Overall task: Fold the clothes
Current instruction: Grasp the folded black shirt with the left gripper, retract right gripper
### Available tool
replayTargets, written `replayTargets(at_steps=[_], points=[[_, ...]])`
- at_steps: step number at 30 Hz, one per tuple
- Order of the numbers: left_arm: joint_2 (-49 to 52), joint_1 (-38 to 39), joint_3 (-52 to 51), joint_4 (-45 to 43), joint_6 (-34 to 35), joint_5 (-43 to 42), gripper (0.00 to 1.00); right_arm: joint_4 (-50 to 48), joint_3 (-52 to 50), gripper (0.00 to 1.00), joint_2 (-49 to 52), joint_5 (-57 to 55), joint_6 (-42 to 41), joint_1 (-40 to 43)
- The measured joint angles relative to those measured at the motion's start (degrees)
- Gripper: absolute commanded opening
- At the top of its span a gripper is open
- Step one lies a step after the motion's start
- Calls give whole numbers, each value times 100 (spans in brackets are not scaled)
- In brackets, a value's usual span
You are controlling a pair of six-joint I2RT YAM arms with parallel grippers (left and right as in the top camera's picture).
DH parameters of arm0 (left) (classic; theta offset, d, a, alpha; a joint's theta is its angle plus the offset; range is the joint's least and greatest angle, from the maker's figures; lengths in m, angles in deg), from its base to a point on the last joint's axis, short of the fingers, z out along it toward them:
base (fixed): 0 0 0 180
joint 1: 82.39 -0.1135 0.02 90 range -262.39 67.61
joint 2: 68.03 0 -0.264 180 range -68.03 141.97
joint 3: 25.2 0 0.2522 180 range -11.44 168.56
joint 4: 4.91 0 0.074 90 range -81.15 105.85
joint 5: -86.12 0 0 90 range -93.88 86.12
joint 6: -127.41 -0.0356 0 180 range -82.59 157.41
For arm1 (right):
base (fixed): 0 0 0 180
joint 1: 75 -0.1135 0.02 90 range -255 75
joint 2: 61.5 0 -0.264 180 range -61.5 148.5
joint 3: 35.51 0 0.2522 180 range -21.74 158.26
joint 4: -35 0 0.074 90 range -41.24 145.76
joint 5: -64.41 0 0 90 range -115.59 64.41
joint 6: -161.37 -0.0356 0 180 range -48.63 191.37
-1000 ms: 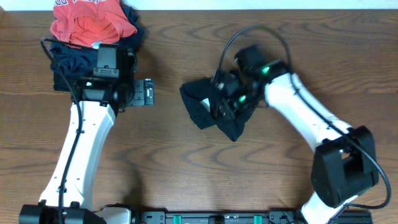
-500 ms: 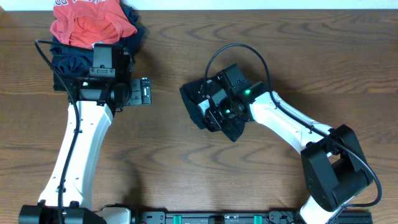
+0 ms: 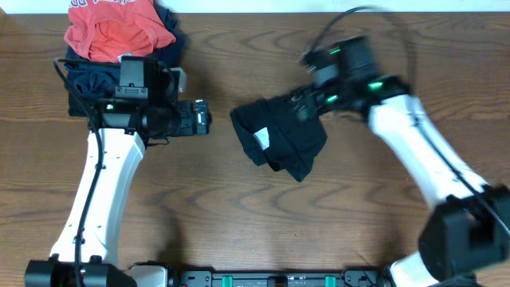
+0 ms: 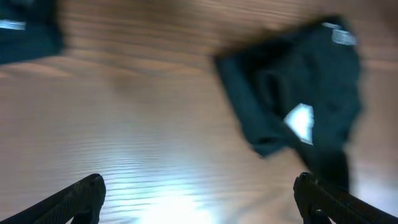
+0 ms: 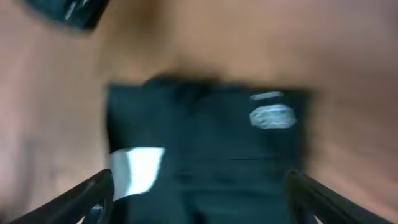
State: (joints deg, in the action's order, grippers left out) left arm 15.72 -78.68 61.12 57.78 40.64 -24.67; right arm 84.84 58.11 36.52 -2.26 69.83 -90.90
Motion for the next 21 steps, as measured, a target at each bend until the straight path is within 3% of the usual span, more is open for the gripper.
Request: replayTargets(at_steps=[9,16,21], points=[[1143,407,0,-452,184,-1003,98,166,35,89,-208,-199,-101,1049],[2015,981,0,-1211,1606,-555,98,234,35,92,-208,-225,-103,1117],[2232,1298,-2,-1497,2253,-179,98,256,35,92,-208,-229,-101,1117]])
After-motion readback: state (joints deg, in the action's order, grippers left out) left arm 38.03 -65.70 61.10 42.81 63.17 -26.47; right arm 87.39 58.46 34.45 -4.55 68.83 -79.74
